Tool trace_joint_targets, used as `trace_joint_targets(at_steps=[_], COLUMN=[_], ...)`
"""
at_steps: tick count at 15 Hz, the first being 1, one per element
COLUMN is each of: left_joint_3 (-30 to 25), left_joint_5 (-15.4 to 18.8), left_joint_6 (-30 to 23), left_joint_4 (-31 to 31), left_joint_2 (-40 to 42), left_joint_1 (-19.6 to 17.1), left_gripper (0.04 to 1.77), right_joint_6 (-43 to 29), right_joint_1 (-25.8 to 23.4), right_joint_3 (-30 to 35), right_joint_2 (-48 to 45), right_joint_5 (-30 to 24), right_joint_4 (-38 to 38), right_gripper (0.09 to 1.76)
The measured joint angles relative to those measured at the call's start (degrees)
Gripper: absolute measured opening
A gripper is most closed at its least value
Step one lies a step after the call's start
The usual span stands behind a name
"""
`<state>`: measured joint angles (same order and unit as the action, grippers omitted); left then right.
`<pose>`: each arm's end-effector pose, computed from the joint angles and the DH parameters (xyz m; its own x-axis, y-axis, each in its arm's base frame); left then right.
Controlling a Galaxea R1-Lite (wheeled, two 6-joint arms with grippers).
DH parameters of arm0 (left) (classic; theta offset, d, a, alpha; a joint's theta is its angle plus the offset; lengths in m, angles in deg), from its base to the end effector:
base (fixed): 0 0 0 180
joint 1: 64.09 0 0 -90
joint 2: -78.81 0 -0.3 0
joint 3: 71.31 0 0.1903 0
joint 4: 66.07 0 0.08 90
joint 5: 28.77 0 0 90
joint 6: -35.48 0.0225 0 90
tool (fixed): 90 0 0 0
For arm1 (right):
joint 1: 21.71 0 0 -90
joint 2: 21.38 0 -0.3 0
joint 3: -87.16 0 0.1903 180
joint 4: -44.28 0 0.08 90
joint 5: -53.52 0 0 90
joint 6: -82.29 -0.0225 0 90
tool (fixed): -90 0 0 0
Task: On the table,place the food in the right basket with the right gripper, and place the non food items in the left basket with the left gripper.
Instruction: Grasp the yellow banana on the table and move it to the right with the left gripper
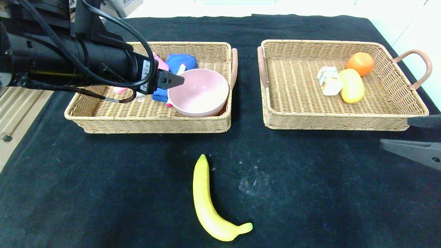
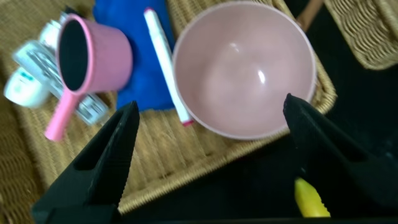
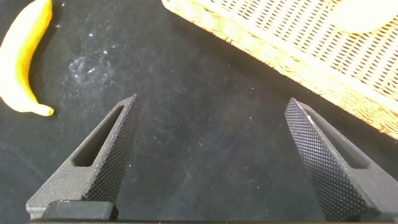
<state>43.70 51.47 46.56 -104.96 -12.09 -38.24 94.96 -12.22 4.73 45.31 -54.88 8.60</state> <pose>0.2511 -0.1174 0.3516 0.9315 -0.2629 -0.2514 0.3211 0.9191 0.2283 0.1564 0.0333 0.2926 0.8277 0.4584 -0.3236 -0.5120 0.8530 -0.1012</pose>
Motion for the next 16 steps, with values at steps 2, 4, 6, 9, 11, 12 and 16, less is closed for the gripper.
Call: trace_joint_targets(at_steps=[2, 4, 6, 9, 11, 12, 16], left_joint_3=[1.2, 2.1, 2.9, 3.9, 4.3, 4.5, 4.9], left_joint_5=[-2.0, -4.4, -6.1, -6.6, -6.6, -6.6, -5.7], left_joint_6=[-4.5, -8.8, -13.2, -20.4, -24.9, -27.3, -36.0], left_joint_4=[-6.7, -12.0, -18.5, -25.7, -30.5, -32.3, -36.8], left_joint_2=[0.8, 1.3, 1.5, 1.3, 0.6, 0.1, -2.5], left_joint_1=[2.0, 4.1, 6.4, 9.9, 12.0, 12.9, 16.0], left_gripper=[1.69, 1.69, 1.7, 1.7, 1.7, 1.7, 1.71], right_joint_6=[0.0, 0.0, 0.0, 0.0, 0.0, 0.0, 0.0], right_joint_1=[-0.1, -0.1, -0.1, -0.1, -0.1, -0.1, -0.1], right_joint_3=[0.0, 0.0, 0.0, 0.0, 0.0, 0.0, 0.0], right_joint_2=[-0.1, -0.1, -0.1, 0.0, 0.1, 0.1, 0.2], right_joint_5=[0.0, -0.1, -0.1, -0.1, 0.0, 0.0, 0.0], right_joint_4=[0.0, 0.0, 0.0, 0.0, 0.0, 0.0, 0.0], right_gripper=[1.71, 1.71, 1.71, 1.71, 1.71, 1.71, 1.71])
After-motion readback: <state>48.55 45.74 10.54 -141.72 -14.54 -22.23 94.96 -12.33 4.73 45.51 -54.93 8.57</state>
